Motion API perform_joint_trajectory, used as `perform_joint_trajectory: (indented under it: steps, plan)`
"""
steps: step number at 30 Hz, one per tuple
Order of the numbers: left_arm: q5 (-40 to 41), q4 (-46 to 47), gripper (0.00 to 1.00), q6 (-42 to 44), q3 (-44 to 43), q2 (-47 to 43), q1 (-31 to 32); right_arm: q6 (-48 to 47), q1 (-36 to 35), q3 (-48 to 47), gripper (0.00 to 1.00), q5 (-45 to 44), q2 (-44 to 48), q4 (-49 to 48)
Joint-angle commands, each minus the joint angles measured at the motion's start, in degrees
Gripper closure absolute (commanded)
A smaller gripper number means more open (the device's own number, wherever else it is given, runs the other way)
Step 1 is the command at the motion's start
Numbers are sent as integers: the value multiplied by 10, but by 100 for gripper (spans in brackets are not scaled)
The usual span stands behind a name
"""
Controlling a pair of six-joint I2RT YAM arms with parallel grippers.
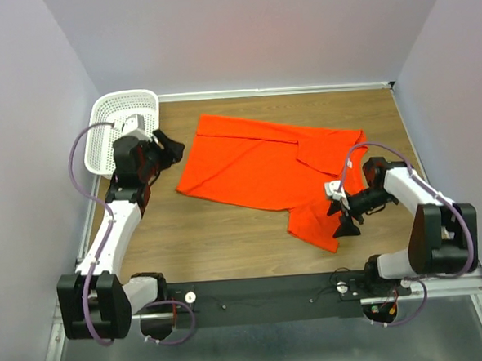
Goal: Fold and stack the t-shirts
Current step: Fold the tshirt
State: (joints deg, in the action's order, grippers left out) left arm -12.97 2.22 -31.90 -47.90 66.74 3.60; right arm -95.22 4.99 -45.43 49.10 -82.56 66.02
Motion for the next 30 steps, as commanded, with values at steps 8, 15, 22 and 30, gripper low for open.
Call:
perform_joint_trajectory:
  steps: [8,15,22,30]
  plan:
    - [24,-95,37,-64,161,-83,-16,-14,-129,73,39,-13,162,-33]
    - [27,-86,37,-57,160,-50,-16,-1,-140,84,59,-91,186,-27]
    - [20,-79,37,-55,161,-40,-16,-44,-179,57,64,-132,157,17]
    - [8,-76,37,-51,160,-29,-16,-64,-276,58,74,-233,138,-7]
